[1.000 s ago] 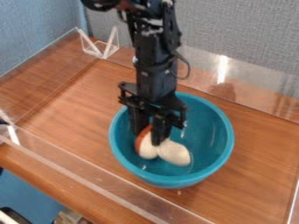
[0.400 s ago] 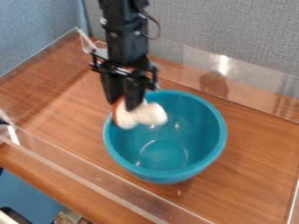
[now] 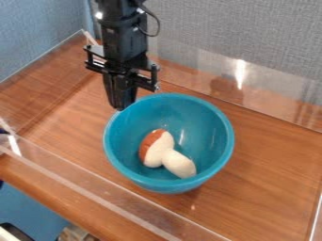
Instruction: Remove the mushroom from inside the blue bowl and put it on the table
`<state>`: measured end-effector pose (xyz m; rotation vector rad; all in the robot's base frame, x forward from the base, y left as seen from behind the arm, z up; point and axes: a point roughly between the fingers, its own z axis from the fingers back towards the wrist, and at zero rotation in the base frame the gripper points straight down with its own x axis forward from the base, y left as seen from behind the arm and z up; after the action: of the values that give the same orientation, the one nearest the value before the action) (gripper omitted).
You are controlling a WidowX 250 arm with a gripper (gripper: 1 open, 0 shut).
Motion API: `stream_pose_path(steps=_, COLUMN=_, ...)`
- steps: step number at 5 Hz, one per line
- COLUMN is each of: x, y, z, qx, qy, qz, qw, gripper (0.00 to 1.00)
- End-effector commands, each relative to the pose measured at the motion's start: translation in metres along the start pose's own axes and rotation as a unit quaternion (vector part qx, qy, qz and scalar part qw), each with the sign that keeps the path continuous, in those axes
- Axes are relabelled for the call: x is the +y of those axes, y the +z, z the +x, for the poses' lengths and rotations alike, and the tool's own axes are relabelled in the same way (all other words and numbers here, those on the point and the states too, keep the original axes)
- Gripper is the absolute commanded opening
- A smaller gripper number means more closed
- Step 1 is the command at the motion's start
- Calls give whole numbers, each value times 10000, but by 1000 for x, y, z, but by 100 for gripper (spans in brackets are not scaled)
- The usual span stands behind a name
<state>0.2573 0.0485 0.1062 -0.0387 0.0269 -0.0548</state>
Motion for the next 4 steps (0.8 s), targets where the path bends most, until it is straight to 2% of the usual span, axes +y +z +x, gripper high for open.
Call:
stream_pose_path(steps=1, x=-3, y=6, z=6, qx=-198, qy=-50, qz=70, qw=9998, gripper=100)
stream_pose_path(steps=2, x=-7, y=1, z=7, qx=-164, qy=-82, qz=69, qw=9998, gripper=0)
stream_pose_path(steps=4, x=-17, y=-8, z=6, qx=-105, qy=-170, qz=62, qw=9998, gripper=0)
